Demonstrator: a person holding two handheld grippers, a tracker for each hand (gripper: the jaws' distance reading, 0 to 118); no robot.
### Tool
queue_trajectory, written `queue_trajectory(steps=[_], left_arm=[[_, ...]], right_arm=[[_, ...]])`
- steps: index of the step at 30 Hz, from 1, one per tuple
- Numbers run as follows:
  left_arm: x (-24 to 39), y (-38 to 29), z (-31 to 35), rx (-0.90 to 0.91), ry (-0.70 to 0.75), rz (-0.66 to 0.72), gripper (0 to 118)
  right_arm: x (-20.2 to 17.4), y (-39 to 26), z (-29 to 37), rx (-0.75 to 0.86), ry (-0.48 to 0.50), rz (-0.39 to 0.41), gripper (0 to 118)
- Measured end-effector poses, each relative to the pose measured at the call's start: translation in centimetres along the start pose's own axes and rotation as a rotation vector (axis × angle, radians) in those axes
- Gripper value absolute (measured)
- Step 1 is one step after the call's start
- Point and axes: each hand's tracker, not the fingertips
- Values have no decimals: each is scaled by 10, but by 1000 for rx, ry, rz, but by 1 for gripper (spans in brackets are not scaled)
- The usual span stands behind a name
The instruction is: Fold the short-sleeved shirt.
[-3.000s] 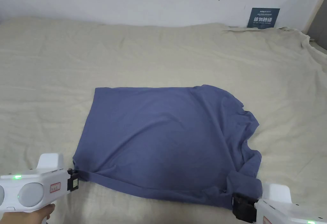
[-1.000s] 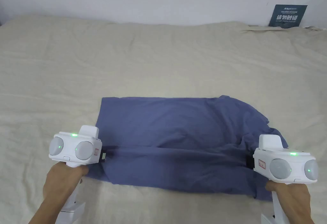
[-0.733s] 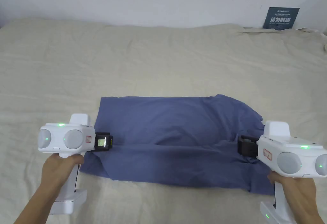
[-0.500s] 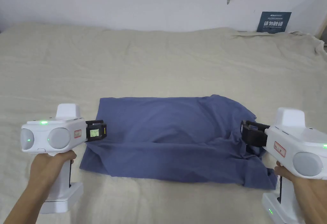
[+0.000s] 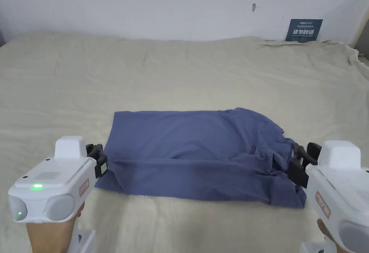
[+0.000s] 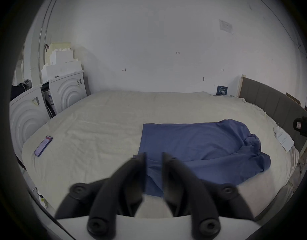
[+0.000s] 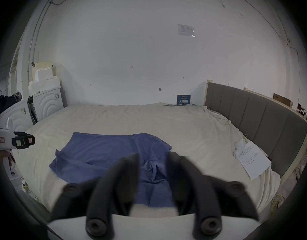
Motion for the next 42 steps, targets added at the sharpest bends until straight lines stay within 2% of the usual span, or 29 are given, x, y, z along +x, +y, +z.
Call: queue_trajectory(steps=[4, 8, 10, 14, 19, 20, 21, 24, 26, 33, 35, 37, 38, 39, 40, 42], left_arm=[[2, -11, 8, -26, -28, -6, 0], [-1, -19, 3, -79, -31, 20, 0], [-5, -19, -4, -110, -35, 32, 0], [-15, -15, -29, -180, -38, 42, 0], [-33, -10, -79, -363, -51, 72, 0], [-36, -9, -89, -384, -43, 63, 5], [-39, -9, -99, -424, -39, 55, 18], [-46, -12, -126, -507, -4, 38, 70], [-49, -15, -138, -518, -2, 19, 77], [-47, -32, -168, -631, 23, -30, 77], [-43, -37, -171, -654, 19, -29, 74], [-40, -41, -171, -667, -21, -20, 43], [-39, -40, -169, -650, -59, 11, 33], [-37, -39, -167, -652, -29, 2, 22], [-35, -39, -167, -652, -36, -1, 14], [-33, -38, -166, -646, -54, -20, 6]], right_arm=[[1, -8, 9, 17, 28, -4, 0], [-2, -11, 9, 7, 15, 4, 0], [0, -13, 6, -1, 26, -16, 0], [2, -14, 0, -14, 23, -18, 0], [4, -18, -9, -33, 17, -18, 0], [5, -19, -11, -38, 18, -22, 0], [4, -19, -12, -44, 19, -27, 0], [5, -23, -18, -62, 14, -28, 0], [5, -24, -21, -74, 12, -30, 0], [10, -31, -30, -111, -4, -50, 0], [12, -33, -31, -120, -6, -61, 0], [14, -35, -33, -130, -8, -68, 0], [14, -36, -34, -136, -11, -70, 0], [16, -38, -35, -142, -12, -75, 0], [17, -39, -35, -150, -11, -83, 0], [22, -42, -40, -169, -12, -108, 0]])
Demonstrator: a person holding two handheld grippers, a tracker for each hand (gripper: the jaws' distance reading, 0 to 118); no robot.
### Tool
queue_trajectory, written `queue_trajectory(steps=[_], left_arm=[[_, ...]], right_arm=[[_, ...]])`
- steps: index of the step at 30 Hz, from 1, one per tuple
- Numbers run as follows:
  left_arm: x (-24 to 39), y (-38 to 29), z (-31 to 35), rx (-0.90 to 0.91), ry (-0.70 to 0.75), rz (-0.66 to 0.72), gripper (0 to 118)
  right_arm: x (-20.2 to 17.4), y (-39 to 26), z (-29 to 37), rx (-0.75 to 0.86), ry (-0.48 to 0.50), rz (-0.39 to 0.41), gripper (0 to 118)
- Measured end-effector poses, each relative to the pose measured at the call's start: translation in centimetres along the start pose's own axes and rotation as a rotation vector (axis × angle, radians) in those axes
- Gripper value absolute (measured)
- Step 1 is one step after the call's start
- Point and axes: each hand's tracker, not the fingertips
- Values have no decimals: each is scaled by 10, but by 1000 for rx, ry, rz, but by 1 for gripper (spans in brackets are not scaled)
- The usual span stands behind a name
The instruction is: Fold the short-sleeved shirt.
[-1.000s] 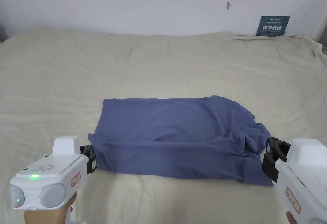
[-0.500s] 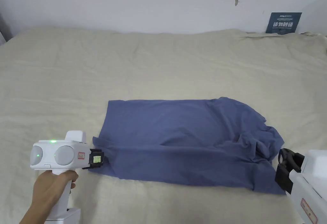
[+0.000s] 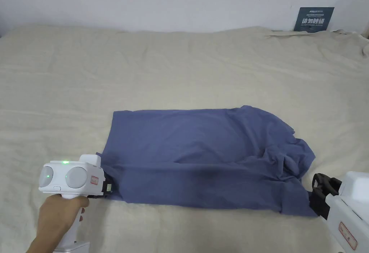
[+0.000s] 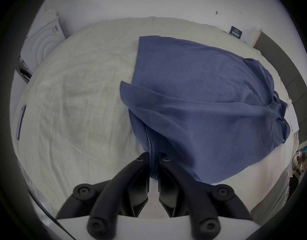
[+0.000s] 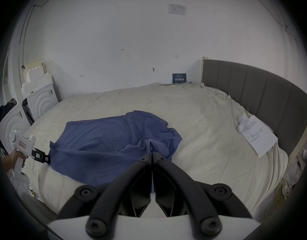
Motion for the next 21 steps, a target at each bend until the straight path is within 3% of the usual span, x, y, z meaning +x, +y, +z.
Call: queue_trajectory(steps=[5, 7, 8, 10, 12, 17, 20, 21], left_arm=[[0, 2, 20, 50, -29, -20, 4], [-3, 5, 30, 76, -55, -2, 4], [-4, 6, 35, 85, -65, -3, 4], [-2, 6, 46, 97, -70, -8, 4], [-2, 6, 50, 109, -71, -13, 4], [-2, 4, 53, 112, -81, -4, 4], [-2, 0, 51, 104, -81, 1, 4], [-2, -2, 50, 100, -81, 4, 4]], right_arm=[[21, -9, -31, -131, -16, -94, 1], [29, -15, -49, -183, -29, -104, 7], [32, -18, -57, -215, -33, -100, 18], [35, -23, -72, -274, -36, -81, 60], [36, -28, -86, -298, -39, -90, 83], [34, -43, -112, -390, -38, -69, 82], [33, -49, -123, -444, -27, -42, 75], [33, -50, -121, -437, -10, -50, 51]])
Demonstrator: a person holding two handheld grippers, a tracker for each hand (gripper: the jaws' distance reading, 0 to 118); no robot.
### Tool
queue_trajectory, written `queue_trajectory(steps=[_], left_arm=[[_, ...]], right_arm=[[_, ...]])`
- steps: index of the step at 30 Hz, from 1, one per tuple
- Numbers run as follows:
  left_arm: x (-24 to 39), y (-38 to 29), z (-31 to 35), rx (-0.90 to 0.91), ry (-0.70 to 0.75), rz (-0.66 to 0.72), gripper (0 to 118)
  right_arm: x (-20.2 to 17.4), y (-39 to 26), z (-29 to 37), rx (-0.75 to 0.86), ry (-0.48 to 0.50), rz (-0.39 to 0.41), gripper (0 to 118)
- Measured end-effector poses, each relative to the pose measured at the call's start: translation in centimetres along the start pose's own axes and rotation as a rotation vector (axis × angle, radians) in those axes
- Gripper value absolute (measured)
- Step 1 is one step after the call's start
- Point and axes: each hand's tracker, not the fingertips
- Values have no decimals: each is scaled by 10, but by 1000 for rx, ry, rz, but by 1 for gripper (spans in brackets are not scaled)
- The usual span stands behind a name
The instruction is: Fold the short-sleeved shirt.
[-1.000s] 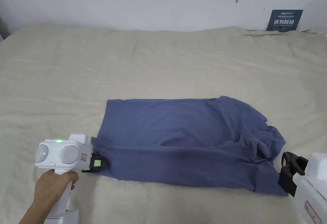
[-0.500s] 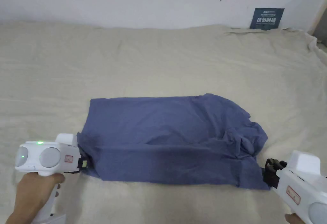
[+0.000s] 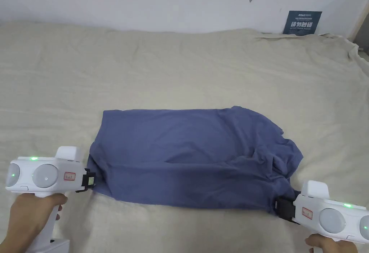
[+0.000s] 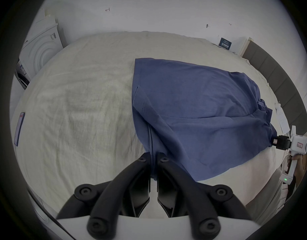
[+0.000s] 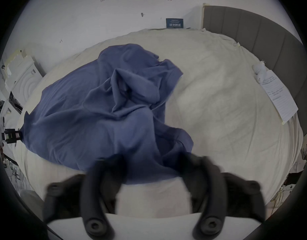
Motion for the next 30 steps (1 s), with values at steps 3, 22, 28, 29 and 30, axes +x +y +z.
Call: queue_trajectory(steps=[3, 22, 28, 29, 30], left_arm=[[-2, -5, -1, -5, -2, 16, 4], [-42, -89, 62, -18, -55, 99, 4], [-47, -126, 52, -54, -34, 127, 4], [-45, -129, 45, -57, -26, 127, 4], [-43, -132, 40, -60, -13, 119, 4]], right_arm=[[-9, -4, 18, 49, 31, -8, 11], [28, -50, 119, 133, 79, -1, 10], [28, -86, 106, 66, 62, -6, 10], [28, -89, 100, 55, 57, -8, 10], [29, -94, 93, 50, 44, -7, 10]])
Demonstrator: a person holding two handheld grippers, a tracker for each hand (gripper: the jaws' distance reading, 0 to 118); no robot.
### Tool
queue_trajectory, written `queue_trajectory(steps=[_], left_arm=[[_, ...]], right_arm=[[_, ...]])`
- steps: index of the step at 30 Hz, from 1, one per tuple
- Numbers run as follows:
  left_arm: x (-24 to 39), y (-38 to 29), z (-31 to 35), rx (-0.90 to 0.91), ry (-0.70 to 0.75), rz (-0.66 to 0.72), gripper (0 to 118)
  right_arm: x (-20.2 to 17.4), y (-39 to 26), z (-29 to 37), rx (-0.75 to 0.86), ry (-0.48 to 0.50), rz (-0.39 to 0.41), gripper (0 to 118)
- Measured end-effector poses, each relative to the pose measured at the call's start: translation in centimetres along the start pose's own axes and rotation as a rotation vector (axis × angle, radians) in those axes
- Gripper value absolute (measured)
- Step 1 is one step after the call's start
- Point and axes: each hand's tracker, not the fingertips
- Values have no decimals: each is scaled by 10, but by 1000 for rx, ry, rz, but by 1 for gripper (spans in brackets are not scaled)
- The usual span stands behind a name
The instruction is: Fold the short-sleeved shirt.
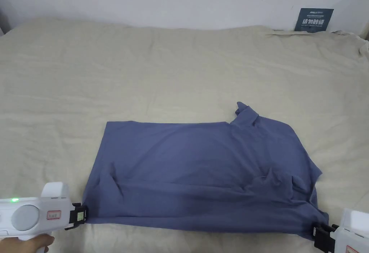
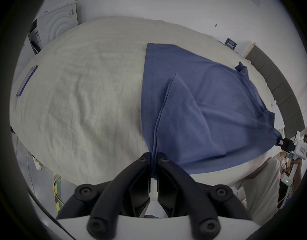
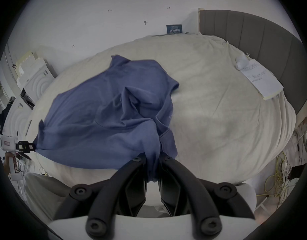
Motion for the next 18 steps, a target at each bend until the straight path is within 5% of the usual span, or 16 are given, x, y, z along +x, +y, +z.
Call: queue_trajectory(steps=[8, 11, 13, 15, 18], left_arm=[[11, -4, -15, 4, 93, -57, 6], [13, -3, -13, 2, 111, -24, 35], [14, -2, -10, -6, 117, -20, 76], [21, -1, -1, 13, 128, -21, 100], [30, 5, 24, 138, 121, -35, 101]], right_arm=[[-1, -11, -21, -48, -40, -11, 10], [-5, -6, -13, -42, -47, -3, 19], [-11, 0, -3, -20, -69, 9, 54], [-17, 7, 9, 23, -88, 19, 86], [-27, 21, 34, 139, -69, 19, 91]])
